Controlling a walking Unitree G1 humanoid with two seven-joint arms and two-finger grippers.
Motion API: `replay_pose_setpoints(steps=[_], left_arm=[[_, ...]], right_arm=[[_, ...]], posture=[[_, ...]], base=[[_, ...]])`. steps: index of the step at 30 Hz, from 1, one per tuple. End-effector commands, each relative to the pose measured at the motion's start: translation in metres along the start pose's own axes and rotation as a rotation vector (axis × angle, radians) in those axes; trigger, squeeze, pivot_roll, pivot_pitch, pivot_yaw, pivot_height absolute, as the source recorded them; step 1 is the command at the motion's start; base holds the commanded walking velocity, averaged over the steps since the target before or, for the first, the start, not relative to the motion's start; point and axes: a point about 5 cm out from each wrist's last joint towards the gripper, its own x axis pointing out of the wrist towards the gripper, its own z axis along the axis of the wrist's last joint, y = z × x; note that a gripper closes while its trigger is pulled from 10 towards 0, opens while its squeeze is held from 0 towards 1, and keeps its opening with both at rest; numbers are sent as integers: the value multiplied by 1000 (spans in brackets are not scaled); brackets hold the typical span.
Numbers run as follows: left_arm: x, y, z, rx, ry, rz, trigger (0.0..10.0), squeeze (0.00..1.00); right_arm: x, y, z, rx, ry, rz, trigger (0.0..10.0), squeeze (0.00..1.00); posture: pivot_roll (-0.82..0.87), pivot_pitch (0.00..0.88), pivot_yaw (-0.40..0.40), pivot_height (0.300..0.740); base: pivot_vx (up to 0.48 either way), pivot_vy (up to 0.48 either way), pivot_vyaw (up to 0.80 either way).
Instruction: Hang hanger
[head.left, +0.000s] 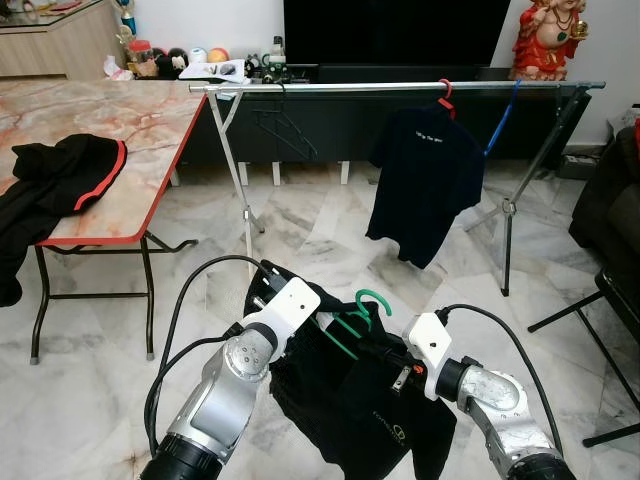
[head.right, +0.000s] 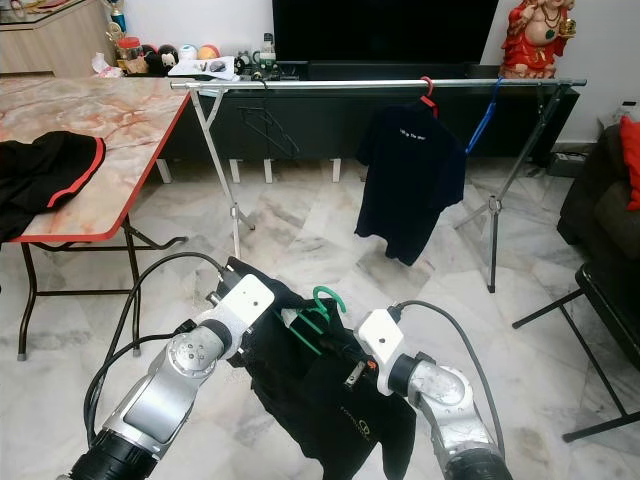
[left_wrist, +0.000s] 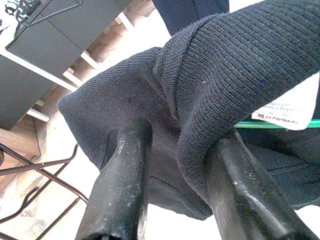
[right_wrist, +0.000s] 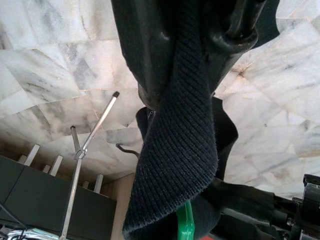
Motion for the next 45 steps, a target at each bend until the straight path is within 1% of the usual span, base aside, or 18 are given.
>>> replay_pose_setpoints(steps=[1,11,19,25,27,29,30,31,32,38,41,43,45], left_arm=[[0,1,-1,12,2,-3,0,0],[0,-3,4,21,-43,-41,0,0],[0,-4,6,21,-55,-49,0,0],[0,-1,5,22,-57,-40,0,0],[-1,1,4,23,-56,-38,0,0],[-1,4,3,25,-55,-33,0,0],[-1,4,3,25,-55,-33,0,0],[-2,4,3,27,-54,-31,0,0],[-2,5,3,28,-53,-31,0,0],[-2,6,3,35,-56,-36,0,0],[-2,6,3,39,-58,-38,0,0],[-2,6,4,44,-63,-45,0,0],[-2,6,4,47,-65,-52,0,0]], right_arm=[[1,-5,8,-19,-26,-2,0,0],[1,-2,6,-21,-15,14,0,0],[0,-2,3,-21,-6,19,0,0],[-3,-2,-1,-49,40,24,0,0],[-4,-2,-4,-72,66,31,0,0],[-8,-3,-10,-122,131,40,0,0],[-8,-3,-10,-122,131,40,0,0],[-12,-5,-16,-151,186,43,0,0],[-13,-5,-19,-164,209,44,0,0],[-23,-7,-29,-201,306,74,0,0],[-24,-5,-32,-195,314,110,0,0],[-25,2,-32,-173,293,180,0,0],[-24,5,-32,-155,279,216,0,0]], posture=[[105,54,-12,740],[104,50,-10,740],[104,44,-8,740],[102,36,-7,740],[102,36,-7,740],[101,33,-8,740],[101,33,-8,740],[101,32,-9,740],[101,32,-11,740],[102,41,-16,740],[106,44,-18,740],[107,49,-17,740],[106,50,-16,740]], base=[[0,0,0],[0,0,0],[0,0,0],[0,0,0],[0,0,0],[0,0,0],[0,0,0],[0,0,0],[0,0,0],[0,0,0],[0,0,0],[0,0,0],[0,0,0]])
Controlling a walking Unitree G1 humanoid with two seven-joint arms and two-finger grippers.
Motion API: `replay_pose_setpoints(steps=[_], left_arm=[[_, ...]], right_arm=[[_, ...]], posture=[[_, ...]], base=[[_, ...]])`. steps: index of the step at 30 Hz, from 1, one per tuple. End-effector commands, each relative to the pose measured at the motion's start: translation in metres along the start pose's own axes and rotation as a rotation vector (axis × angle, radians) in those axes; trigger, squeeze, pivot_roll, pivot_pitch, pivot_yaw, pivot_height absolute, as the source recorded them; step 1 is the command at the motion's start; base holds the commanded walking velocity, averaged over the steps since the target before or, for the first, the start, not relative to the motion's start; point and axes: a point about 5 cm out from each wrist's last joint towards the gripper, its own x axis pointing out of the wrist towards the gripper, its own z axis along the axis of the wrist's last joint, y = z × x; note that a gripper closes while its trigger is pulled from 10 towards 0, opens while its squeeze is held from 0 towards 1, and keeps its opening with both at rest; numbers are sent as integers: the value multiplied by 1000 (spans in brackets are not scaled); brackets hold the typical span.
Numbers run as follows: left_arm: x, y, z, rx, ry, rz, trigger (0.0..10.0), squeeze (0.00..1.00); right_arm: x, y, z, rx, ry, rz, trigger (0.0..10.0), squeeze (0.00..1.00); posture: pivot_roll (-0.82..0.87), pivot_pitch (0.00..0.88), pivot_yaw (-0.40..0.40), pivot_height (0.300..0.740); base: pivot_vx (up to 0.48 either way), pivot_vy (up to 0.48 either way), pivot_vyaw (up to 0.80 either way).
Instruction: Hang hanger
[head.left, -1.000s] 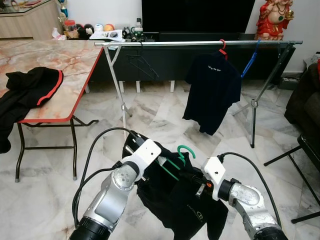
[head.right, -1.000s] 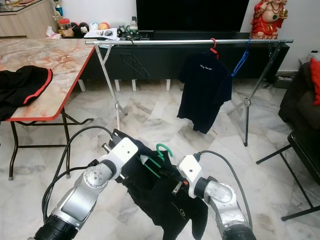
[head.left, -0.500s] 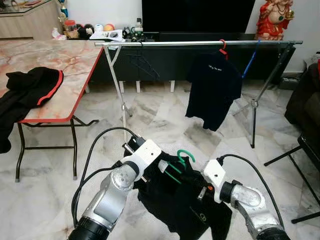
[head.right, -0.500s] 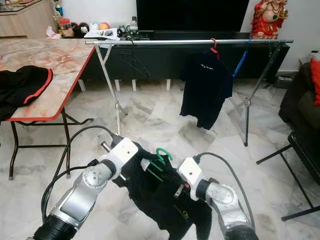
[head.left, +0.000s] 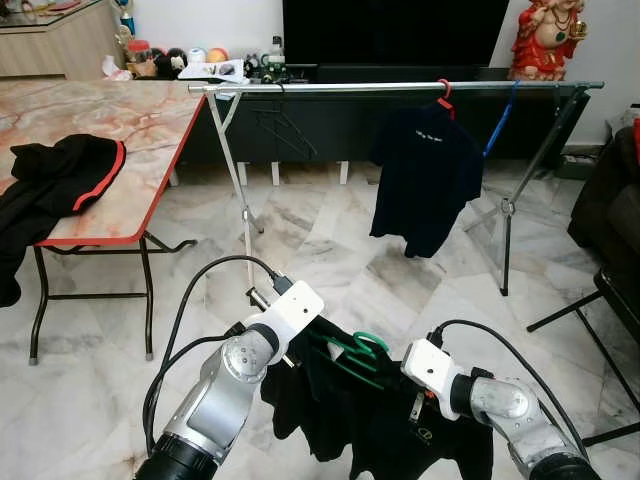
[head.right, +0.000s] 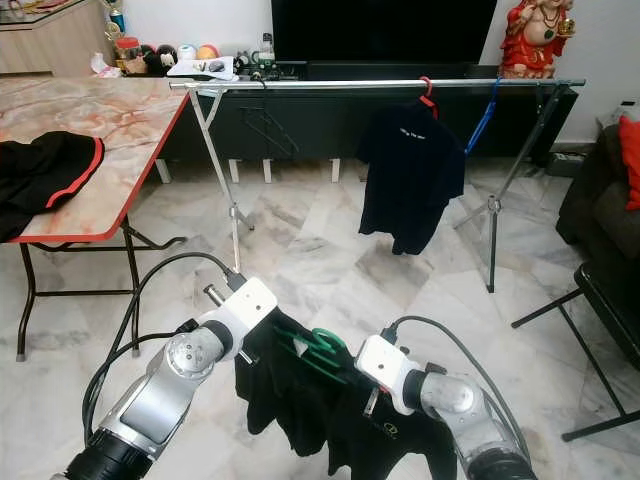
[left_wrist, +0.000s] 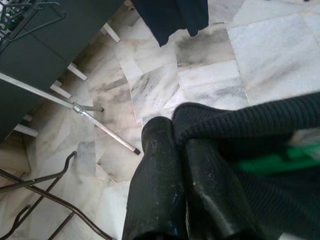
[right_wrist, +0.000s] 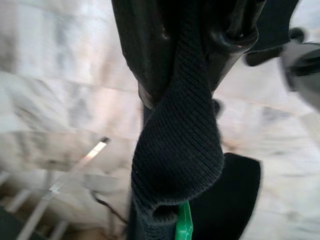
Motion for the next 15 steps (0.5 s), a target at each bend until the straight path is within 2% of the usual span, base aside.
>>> replay_pose_setpoints(steps=[1,5,8,15], left_arm=[[-2,7,3,11,-30,17,0,0],[-2,4,5,17,-50,-2,0,0],[-3,2,6,21,-58,-20,0,0],[-5,-9,2,49,-56,-117,0,0]], right_arm=[[-2,8,-6,18,8,68,0,0],[-1,21,-9,31,15,202,0,0],[0,27,-13,34,40,250,0,0],[-1,26,-4,67,-51,274,0,0]], posture=[[106,50,-16,740],[107,51,-16,740],[110,52,-15,740],[110,52,-15,740]], base=[[0,0,0],[0,0,0],[0,0,0],[0,0,0]])
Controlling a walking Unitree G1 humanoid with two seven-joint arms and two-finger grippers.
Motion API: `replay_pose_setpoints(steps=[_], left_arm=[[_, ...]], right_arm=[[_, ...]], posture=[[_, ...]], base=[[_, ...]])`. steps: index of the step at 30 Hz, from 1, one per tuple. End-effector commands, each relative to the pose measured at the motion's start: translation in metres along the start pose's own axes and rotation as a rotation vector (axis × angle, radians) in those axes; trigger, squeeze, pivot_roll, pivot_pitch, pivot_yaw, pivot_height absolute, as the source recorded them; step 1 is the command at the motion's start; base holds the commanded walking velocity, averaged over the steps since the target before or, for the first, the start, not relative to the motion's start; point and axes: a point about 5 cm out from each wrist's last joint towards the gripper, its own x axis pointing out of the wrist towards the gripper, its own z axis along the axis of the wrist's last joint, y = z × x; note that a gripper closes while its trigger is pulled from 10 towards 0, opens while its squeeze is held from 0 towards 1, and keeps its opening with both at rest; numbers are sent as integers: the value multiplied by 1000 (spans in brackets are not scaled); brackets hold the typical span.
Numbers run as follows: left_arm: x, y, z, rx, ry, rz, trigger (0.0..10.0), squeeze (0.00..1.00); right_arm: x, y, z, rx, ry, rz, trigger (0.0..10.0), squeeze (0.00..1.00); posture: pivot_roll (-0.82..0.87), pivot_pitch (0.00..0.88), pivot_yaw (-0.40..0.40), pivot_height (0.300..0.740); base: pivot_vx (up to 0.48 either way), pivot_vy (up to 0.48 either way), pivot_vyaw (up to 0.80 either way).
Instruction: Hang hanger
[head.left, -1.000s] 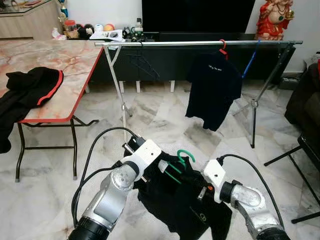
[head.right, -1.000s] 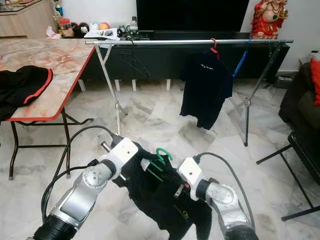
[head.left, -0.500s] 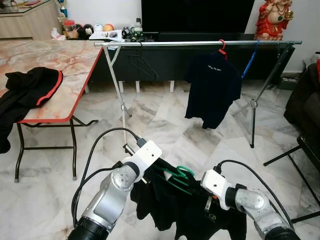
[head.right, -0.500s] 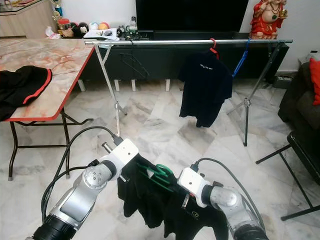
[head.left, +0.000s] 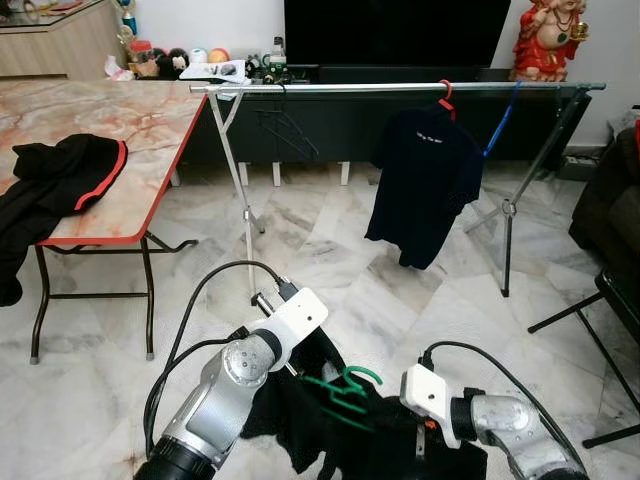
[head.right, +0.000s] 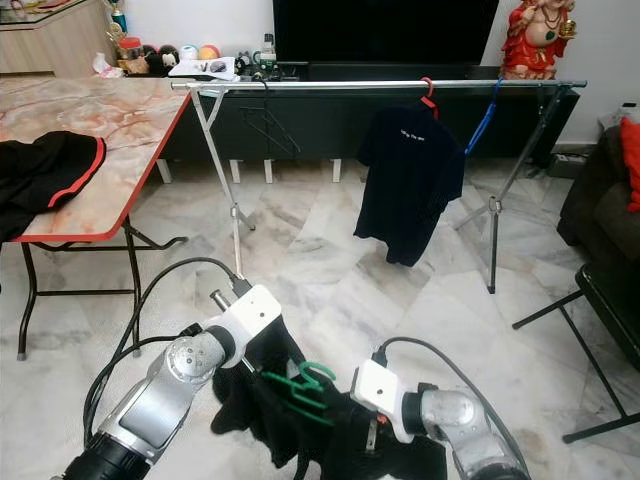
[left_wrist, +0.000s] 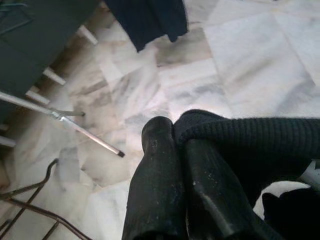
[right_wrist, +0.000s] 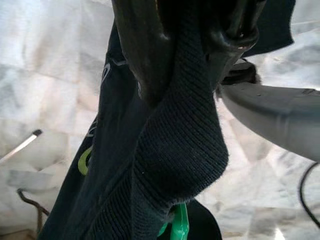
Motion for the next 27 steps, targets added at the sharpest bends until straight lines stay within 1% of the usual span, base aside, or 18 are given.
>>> replay_pose_setpoints(steps=[1,2,3,5,6,7,8,9,11,13,16,19,22,23,25,26,27], left_arm=[[-2,0,7,34,-42,-19,0,0],[-3,-3,5,51,-36,-52,0,0],[-3,-3,5,51,-36,-52,0,0],[-4,-6,2,77,-26,-88,0,0],[-7,-12,-4,111,-6,-164,0,0],[-7,-12,-4,111,-6,-164,0,0],[-9,-16,-10,135,20,-221,0,0],[-9,-16,-10,135,20,-221,0,0],[-12,-22,-17,167,45,-281,0,0],[-14,-26,-21,171,58,-319,0,0],[-18,-34,-20,155,51,-390,0,0],[-19,-34,-18,135,33,-403,0,0],[-18,-32,-16,136,24,-395,0,0],[-16,-26,-12,141,-15,-351,314,365],[-13,-18,-5,136,-63,-277,1176,812],[-11,-12,1,120,-89,-221,627,1000],[-11,-12,1,120,-89,-221,627,1000]], right_arm=[[0,2,4,-1,-28,30,0,0],[0,1,5,-1,-32,28,0,0],[0,1,5,-1,-32,28,0,0],[-2,0,6,-2,-34,24,0,0],[-4,-2,7,-4,-35,20,0,0],[-4,-2,7,-4,-35,20,0,0],[-5,-3,7,-4,-36,16,0,0],[-5,-3,7,-4,-36,16,0,0],[-6,-3,8,-2,-47,10,0,0],[-6,-4,11,4,-68,3,0,0],[-7,-7,17,6,-110,-3,0,0],[-7,-8,19,4,-116,-10,0,0],[-7,-8,19,5,-118,-9,0,0],[-6,-7,19,5,-119,-7,0,0],[-6,-7,20,7,-121,-5,0,0],[-6,-7,19,8,-121,-5,0,0],[-6,-7,19,8,-121,-5,0,0]], posture=[[110,52,-15,740],[110,52,-15,740],[110,52,-15,740],[110,52,-15,740],[111,56,-13,740],[111,56,-13,740],[111,56,-13,740],[111,56,-13,740],[111,56,-13,740],[111,56,-13,740],[111,57,-8,740],[113,55,-8,740],[113,55,-8,740],[113,54,-7,740],[113,55,-6,740],[113,55,-6,740],[113,55,-6,740]], base=[[0,0,0],[0,0,0],[0,0,0],[0,0,0],[0,0,0],[0,0,0],[0,0,0],[0,0,0],[0,0,0],[0,0,0],[0,0,0],[0,0,0],[0,0,0],[0,0,0],[0,0,0],[0,0,0],[0,0,0]])
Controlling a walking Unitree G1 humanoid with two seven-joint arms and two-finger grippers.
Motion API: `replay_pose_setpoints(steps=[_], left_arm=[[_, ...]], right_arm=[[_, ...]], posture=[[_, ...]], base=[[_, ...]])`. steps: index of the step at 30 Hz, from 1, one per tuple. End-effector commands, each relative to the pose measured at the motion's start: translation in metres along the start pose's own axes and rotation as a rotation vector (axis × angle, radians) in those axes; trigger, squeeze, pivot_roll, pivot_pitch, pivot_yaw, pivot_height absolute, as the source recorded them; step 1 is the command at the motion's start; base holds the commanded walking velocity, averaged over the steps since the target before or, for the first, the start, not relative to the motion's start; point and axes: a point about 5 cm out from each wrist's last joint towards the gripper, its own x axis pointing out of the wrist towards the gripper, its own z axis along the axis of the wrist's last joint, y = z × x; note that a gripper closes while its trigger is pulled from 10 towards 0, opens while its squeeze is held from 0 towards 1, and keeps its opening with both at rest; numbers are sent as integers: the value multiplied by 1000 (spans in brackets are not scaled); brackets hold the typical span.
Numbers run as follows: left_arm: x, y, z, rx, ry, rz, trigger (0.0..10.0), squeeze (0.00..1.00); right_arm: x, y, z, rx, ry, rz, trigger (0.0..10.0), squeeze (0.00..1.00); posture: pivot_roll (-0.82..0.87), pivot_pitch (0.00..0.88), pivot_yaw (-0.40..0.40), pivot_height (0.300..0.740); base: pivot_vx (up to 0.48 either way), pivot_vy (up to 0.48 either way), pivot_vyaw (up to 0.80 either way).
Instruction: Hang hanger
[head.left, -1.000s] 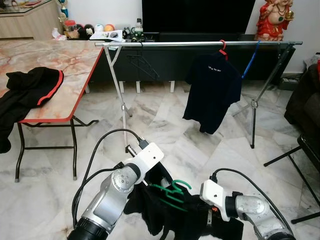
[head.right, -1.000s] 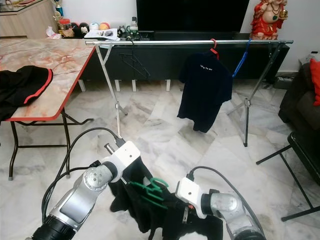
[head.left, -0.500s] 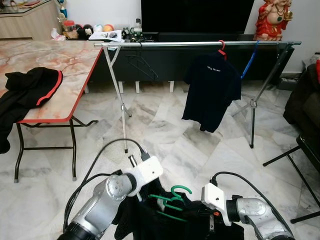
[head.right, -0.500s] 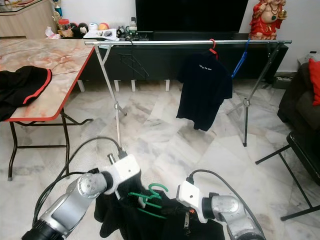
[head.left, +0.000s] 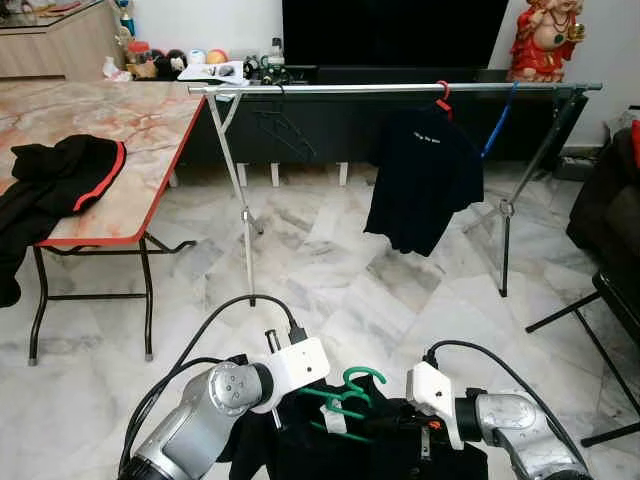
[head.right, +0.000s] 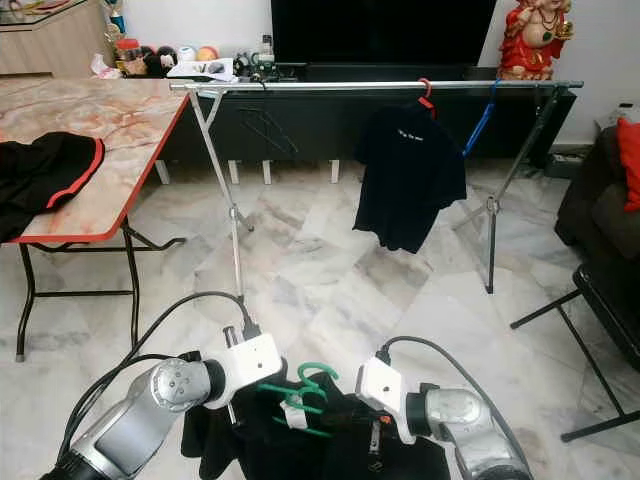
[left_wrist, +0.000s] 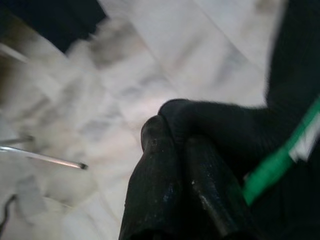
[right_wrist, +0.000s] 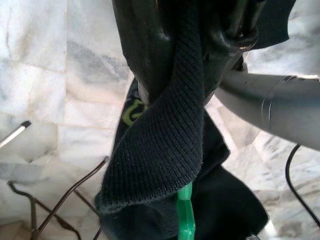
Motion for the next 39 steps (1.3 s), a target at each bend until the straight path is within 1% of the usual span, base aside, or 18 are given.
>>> replay_pose_setpoints(steps=[1,6,7,8,14,15,19,25,28,30,32,33,34,35,36,37,38,39], left_arm=[[0,14,12,-9,-72,97,431,1000],[-2,29,20,-13,-118,181,0,945],[-2,29,20,-12,-116,178,0,878],[-1,28,18,-1,-113,175,0,702],[0,25,17,-5,-122,186,0,816],[1,25,17,-8,-130,189,0,992],[0,40,22,-87,-158,318,0,992],[-4,59,21,-211,-162,498,0,808],[-3,59,22,-239,-168,495,0,773],[-1,53,22,-245,-170,445,0,647],[1,38,26,-237,-208,284,0,286],[0,29,28,-185,-227,201,2039,0],[-1,24,29,-148,-237,148,2039,0],[-3,15,30,-68,-251,76,7529,0],[-3,15,30,-68,-251,76,7529,0],[-4,11,29,-73,-254,32,10000,0],[-4,11,28,-84,-256,27,10000,565],[-5,11,28,-89,-258,26,10000,565]], right_arm=[[0,-4,11,-27,-54,-18,0,0],[1,-4,10,-27,-54,-26,0,0],[1,-4,10,-27,-54,-27,0,0],[1,-4,11,-27,-55,-27,0,0],[1,-3,11,-26,-56,-27,0,0],[1,-3,11,-26,-56,-26,0,0],[1,-2,11,-25,-56,-19,0,0],[3,-1,11,-24,-60,-12,0,0],[3,0,10,-24,-59,-9,0,0],[3,0,11,-23,-59,-9,0,0],[3,0,10,-23,-57,-9,0,0],[3,0,10,-22,-56,-9,0,0],[3,0,10,-21,-56,-9,0,0],[3,0,10,-21,-54,-8,0,0],[3,0,10,-21,-54,-8,0,0],[3,1,9,-21,-52,-8,0,0],[3,1,9,-21,-52,-8,0,0],[3,1,9,-20,-52,-8,0,0]], posture=[[113,55,-6,740],[112,46,-3,740],[112,46,-3,740],[112,46,-3,740],[111,40,-2,740],[110,39,-2,740],[108,38,-2,740],[107,36,-1,740],[107,36,-1,740],[109,41,-5,740],[108,46,-7,740],[108,46,-7,740],[108,46,-7,740],[112,48,-9,740],[112,48,-9,740],[112,49,-8,740],[112,49,-8,740],[112,49,-8,740]], base=[[0,0,0],[0,0,0],[0,0,0],[0,0,0],[0,0,0],[0,0,0],[0,0,0],[0,0,0],[0,0,0],[0,0,0],[0,0,0],[0,0,0],[0,0,0],[0,0,0],[0,0,0],[0,0,0],[0,0,0],[0,0,0]])
